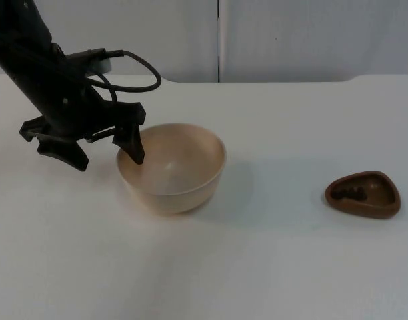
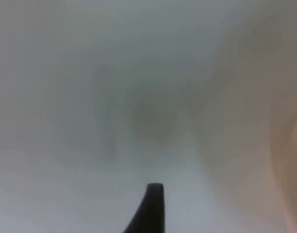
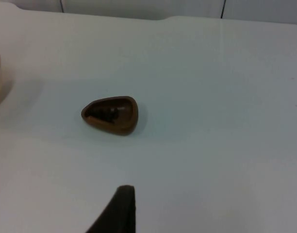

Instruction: Pick up the bowl with the left hand and pour the coffee beans from the cup into the bowl with the right hand.

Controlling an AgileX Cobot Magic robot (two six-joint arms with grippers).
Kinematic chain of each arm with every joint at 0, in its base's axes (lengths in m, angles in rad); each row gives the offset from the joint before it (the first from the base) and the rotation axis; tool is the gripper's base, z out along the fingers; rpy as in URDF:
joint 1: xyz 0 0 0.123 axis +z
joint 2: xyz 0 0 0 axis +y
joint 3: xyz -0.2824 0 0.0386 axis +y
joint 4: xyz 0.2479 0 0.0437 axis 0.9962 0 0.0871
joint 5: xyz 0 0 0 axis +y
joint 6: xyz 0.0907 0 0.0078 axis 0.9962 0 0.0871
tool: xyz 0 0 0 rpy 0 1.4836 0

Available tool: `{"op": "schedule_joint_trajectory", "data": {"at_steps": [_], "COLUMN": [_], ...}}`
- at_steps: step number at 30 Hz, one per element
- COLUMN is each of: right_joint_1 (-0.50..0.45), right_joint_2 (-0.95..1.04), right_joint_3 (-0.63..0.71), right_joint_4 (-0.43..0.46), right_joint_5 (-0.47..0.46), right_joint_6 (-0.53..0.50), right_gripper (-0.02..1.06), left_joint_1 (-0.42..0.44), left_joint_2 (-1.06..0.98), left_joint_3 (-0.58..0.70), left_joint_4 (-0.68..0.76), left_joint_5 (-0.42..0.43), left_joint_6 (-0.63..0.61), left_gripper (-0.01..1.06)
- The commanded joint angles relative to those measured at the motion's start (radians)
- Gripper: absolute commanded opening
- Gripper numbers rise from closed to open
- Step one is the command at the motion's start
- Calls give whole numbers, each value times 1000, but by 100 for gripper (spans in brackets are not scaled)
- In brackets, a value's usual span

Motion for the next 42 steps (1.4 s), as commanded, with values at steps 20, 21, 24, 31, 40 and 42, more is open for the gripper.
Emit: {"op": "schedule_joint_trajectory", "data": {"at_steps": [20, 21, 24, 31, 40, 42], "right_joint_1": [-6, -6, -6, -6, -6, -6], "right_joint_2": [-2, -2, -2, -2, -2, -2], "right_joint_3": [1, 1, 1, 1, 1, 1], "right_joint_4": [-2, -2, -2, -2, -2, -2], "right_joint_5": [0, 0, 0, 0, 0, 0], "right_joint_6": [0, 0, 0, 0, 0, 0], "right_gripper": [105, 105, 105, 105, 105, 105], "left_joint_1": [-37, -37, -35, -11, -13, -13], "left_joint_2": [-1, -1, -1, -1, -1, -1], "left_joint_3": [-5, -5, -5, -5, -5, -5], "left_joint_4": [7, 7, 16, 26, 4, -2], "left_joint_5": [-24, -24, -26, -19, -30, -32], "left_joint_6": [-8, -8, -8, -8, -8, -8], "left_gripper": [72, 72, 68, 67, 44, 34]}}
